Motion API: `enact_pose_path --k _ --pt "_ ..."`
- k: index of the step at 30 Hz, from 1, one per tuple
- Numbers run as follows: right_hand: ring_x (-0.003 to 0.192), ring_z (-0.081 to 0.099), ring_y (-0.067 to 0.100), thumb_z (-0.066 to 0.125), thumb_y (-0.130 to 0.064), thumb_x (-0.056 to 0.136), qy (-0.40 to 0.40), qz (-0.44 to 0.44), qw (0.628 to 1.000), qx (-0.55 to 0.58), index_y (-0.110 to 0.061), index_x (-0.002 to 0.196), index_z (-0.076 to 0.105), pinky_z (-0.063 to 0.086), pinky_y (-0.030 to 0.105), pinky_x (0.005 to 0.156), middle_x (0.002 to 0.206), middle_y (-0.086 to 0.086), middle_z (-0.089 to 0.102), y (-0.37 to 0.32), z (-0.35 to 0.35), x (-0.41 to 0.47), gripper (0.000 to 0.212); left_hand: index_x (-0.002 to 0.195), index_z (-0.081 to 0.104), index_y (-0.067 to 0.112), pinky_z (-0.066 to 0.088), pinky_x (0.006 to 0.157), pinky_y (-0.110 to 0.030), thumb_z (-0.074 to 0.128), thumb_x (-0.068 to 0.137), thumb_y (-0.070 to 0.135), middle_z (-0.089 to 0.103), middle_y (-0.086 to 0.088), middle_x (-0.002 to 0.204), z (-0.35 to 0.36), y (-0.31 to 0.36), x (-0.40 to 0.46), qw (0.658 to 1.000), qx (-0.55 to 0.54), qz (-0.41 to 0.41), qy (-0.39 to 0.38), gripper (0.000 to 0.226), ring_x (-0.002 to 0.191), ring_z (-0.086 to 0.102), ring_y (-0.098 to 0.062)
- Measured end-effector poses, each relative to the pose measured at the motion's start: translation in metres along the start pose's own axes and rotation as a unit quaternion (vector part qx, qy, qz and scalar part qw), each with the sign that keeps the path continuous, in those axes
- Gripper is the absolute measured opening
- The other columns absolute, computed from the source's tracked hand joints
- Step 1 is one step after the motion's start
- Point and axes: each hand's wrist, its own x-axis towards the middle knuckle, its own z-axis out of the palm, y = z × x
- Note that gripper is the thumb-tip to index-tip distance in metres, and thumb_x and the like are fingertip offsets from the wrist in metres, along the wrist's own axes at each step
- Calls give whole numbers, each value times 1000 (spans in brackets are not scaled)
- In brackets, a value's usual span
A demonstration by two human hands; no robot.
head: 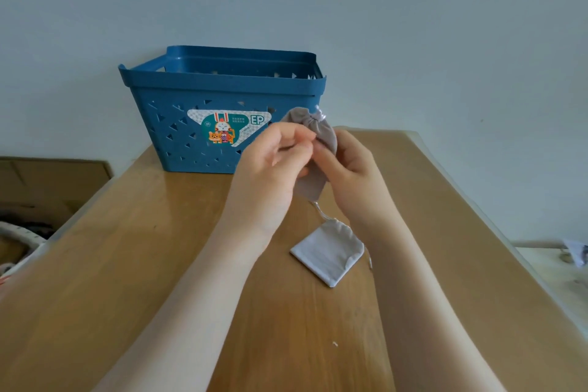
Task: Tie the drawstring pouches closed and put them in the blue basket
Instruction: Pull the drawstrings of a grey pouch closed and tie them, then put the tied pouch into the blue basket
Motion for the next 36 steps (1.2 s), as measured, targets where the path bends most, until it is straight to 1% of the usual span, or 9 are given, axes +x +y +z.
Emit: enact_pose_path --k 4,8,10,13,19,24,28,33,36 --pt "86 58 18 51 -30 89 3 22 998 63 -12 95 65 47 39 78 88 3 64 -4 0 1 24 91 64 19 42 85 -12 54 85 13 56 4 105 -9 -2 0 961 220 163 47 14 99 54 0" --pt "79 56 18 49 -27 93 -1 26 997 78 -12 85 64 45 36 72 81 5 62 -8 -4 -3 22 90 73 19 40 98 -31 58 83 4 44 -4 128 -16 -14 3 913 345 216 19 23 116 44 -14" --pt "88 65 26 46 -29 96 -17 49 994 101 -11 88 67 50 41 82 90 11 69 -10 -8 -4 29 99 72 21 39 98 -23 59 83 8 42 -5 134 -17 -12 2 915 339 217 -1 24 118 43 -12" --pt "101 63 36 45 -33 96 -49 84 984 151 0 101 66 48 45 91 104 21 68 -14 -11 -5 39 106 67 18 36 87 -4 60 83 6 52 6 112 -21 -10 -5 928 288 231 -48 28 102 47 13" --pt "68 62 18 47 -12 96 -21 166 964 208 -5 91 59 53 26 62 80 10 66 -8 -13 -3 16 106 63 21 42 63 -11 63 84 13 61 13 90 -24 -22 -18 938 278 198 -55 24 70 56 -7" --pt "77 56 19 50 -30 96 21 179 977 110 -3 100 61 47 30 70 89 10 62 -3 -9 11 29 111 61 20 48 67 -18 63 87 13 60 12 104 -24 -20 -6 956 242 165 -30 25 76 60 -15" --pt "82 59 19 42 -40 97 45 199 973 104 -15 99 60 48 28 72 95 5 61 -10 -15 39 30 120 57 19 36 50 -8 56 91 6 54 13 83 -26 -7 37 956 260 136 34 32 54 49 -1" --pt "69 59 18 52 -24 94 -24 215 973 84 -13 99 62 49 29 72 84 6 66 -21 -27 63 16 124 52 30 41 60 -19 48 90 8 59 0 120 -33 -3 101 962 251 79 76 42 89 59 -25" --pt "65 57 18 54 -20 92 -22 213 972 94 -10 98 62 48 28 70 79 6 65 -20 -32 79 14 124 53 29 43 59 -19 45 89 5 54 3 121 -33 3 135 965 228 83 97 43 81 58 -21"
